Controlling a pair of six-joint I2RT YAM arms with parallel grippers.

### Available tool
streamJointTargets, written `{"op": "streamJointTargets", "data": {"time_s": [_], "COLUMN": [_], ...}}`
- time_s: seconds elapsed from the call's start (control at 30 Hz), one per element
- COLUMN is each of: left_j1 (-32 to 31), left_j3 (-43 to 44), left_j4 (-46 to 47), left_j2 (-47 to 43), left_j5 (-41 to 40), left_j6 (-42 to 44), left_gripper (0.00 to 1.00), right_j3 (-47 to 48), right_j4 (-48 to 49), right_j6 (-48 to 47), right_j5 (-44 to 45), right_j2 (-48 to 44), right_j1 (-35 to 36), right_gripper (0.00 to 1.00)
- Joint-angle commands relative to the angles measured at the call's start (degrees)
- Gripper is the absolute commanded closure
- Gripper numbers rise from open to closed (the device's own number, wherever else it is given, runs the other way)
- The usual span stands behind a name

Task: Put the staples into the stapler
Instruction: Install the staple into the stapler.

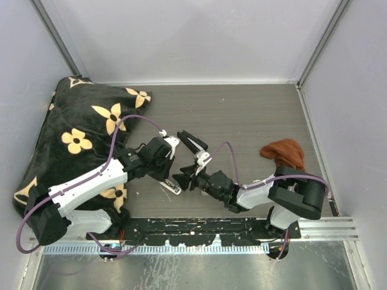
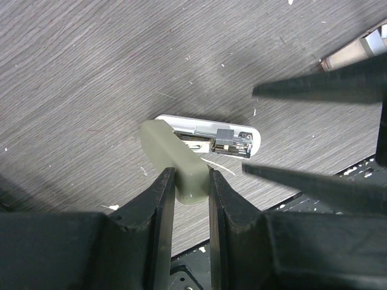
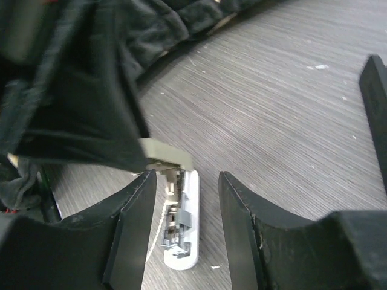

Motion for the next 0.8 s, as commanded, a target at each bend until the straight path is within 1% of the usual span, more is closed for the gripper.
{"op": "streamJointTargets", "data": {"time_s": [0.0, 0.17, 0.3, 0.5, 0.67, 0.77], "left_j1": [0.0, 0.1, 0.0, 0.0, 0.0, 0.0], "left_j3": [-1.3, -2.3, -2.0, -1.0, -0.8, -0.8], "left_j4": [4.6, 5.8, 5.2, 3.3, 3.1, 3.4], "left_j2": [-3.0, -3.7, -3.8, -3.3, -2.8, -2.6], "left_j5": [4.4, 6.1, 7.2, 7.8, 7.5, 7.5], "left_j6": [1.5, 2.8, 3.9, 6.1, 6.8, 6.6], "left_gripper": [1.0, 1.0, 1.0, 1.0, 1.0, 1.0], "right_j3": [1.3, 3.0, 3.4, 6.3, 7.0, 7.9], "right_j4": [-11.4, -23.1, -26.0, -27.1, -24.1, -24.2], "right_j6": [12.2, 20.7, 27.1, 33.6, 36.1, 36.5], "right_j5": [-3.9, -8.5, -13.7, -20.5, -24.5, -25.7], "right_j2": [-4.0, -7.2, -7.7, -4.6, -1.3, 0.4], "right_j1": [-4.9, -7.6, -9.9, -11.6, -11.6, -11.6], "right_gripper": [0.48, 0.48, 0.48, 0.48, 0.46, 0.46]}}
